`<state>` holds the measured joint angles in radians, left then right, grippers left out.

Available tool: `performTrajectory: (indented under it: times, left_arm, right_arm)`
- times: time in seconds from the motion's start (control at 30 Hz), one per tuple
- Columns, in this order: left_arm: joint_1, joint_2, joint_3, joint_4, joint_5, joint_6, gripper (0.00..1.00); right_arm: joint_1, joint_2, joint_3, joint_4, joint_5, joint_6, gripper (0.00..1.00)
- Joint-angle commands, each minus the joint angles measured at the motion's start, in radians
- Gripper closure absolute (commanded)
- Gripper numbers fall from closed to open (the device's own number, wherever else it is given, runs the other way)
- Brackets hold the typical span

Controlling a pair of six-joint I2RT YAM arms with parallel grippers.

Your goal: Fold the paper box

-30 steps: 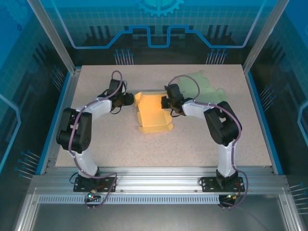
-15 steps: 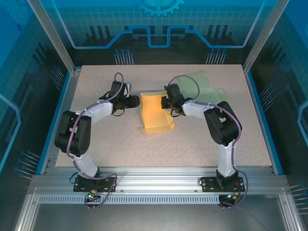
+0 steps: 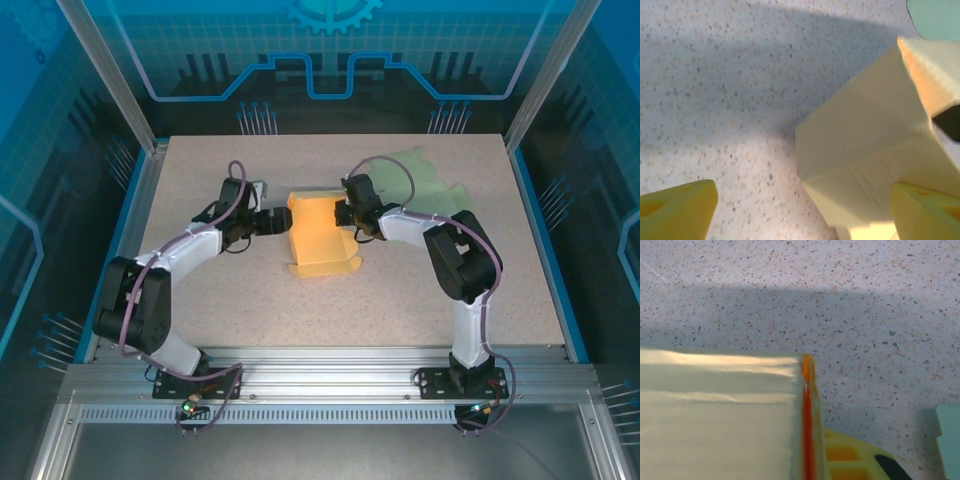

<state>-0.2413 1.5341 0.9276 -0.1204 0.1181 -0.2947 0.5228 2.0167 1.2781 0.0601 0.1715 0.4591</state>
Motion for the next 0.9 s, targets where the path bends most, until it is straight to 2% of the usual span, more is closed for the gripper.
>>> performTrajectory:
  times: [0.0,0.2,0.3,0.47,0.53,0.87]
  left_arm:
    - [-0.038,-0.054,-0.058,0.071,-0.031,-0.061,0.01]
    - [-0.138,-0.018,-0.093,0.113,-0.126,-0.062,0.01]
    - [-0.138,0.009,-0.094,0.104,-0.183,-0.085,0.01]
    - [-0.139,0.009,-0.103,0.017,-0.36,-0.144,0.01]
    - [-0.138,0.002,-0.121,-0.003,-0.399,-0.169,0.02]
    - [-0.136,0.016,-0.205,-0.045,-0.394,-0.274,0.07]
  right_arm:
    - [0.014,0.012,0.013,-0.006,-0.016,-0.01,0.87]
    - [0.014,0.013,0.018,-0.008,-0.017,-0.009,0.87]
    - [0.014,0.012,0.017,-0.009,-0.019,-0.008,0.87]
    - [0.014,0.007,0.008,-0.003,-0.011,-0.004,0.87]
    - [0.014,0.007,0.004,0.0,-0.011,-0.003,0.87]
    - [0.015,0.005,0.004,0.002,-0.003,-0.004,0.87]
